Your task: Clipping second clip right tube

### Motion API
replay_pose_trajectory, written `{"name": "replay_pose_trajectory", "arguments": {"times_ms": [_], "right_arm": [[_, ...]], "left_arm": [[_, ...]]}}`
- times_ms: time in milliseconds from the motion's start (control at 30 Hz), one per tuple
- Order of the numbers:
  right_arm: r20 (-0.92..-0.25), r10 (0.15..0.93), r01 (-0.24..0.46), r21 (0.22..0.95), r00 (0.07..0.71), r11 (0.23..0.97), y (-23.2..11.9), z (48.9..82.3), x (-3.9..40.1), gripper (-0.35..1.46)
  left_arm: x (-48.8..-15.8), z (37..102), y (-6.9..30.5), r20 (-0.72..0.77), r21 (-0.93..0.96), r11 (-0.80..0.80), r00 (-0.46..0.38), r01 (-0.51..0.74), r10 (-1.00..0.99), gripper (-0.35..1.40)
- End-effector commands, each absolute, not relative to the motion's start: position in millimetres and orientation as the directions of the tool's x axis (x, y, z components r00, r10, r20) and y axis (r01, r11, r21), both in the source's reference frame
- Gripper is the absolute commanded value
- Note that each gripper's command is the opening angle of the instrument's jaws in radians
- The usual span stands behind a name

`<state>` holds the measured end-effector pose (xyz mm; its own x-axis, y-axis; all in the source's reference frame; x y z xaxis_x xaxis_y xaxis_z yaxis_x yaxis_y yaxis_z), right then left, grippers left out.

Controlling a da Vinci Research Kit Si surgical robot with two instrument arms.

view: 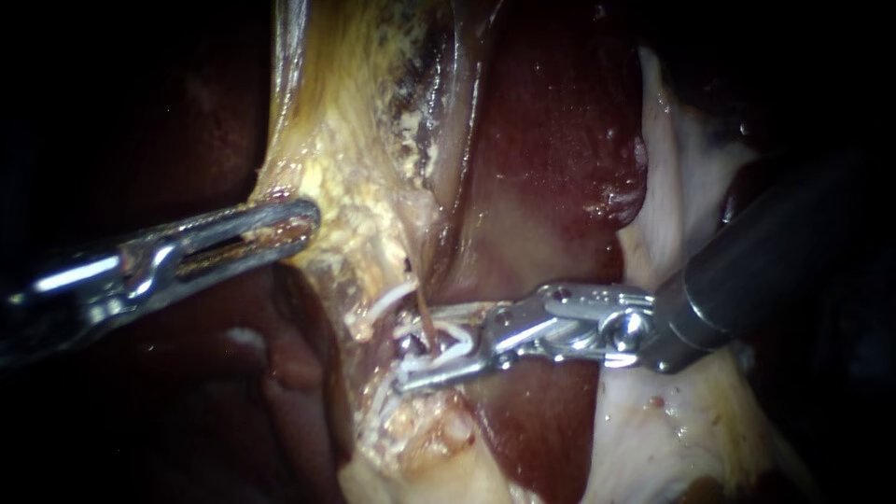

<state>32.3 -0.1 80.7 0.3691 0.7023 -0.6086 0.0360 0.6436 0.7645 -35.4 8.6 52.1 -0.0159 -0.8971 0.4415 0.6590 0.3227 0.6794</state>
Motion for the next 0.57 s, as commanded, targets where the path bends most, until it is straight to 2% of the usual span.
{"name": "replay_pose_trajectory", "arguments": {"times_ms": [33,67,100,567], "right_arm": [[-0.605,0.705,0.034,0.767,0.369,0.64,-0.1,80.5,32.0,-0.04],[-0.586,0.721,0.029,0.783,0.37,0.622,0.0,80.3,31.8,-0.31],[-0.581,0.725,0.025,0.786,0.369,0.617,0.1,80.2,31.7,-0.35],[-0.548,0.748,0.011,0.81,0.374,0.587,0.0,80.1,31.5,-0.35]], "left_arm": [[-35.4,52.1,8.6,0.442,0.679,0.323,-0.016,0.659,-0.897,-0.35],[-35.4,52.1,8.6,0.442,0.679,0.323,-0.016,0.659,-0.897,-0.35],[-35.4,52.1,8.6,0.442,0.679,0.323,-0.016,0.659,-0.897,-0.35],[-35.4,52.2,8.6,0.441,0.68,0.323,-0.016,0.659,-0.897,-0.35]]}}
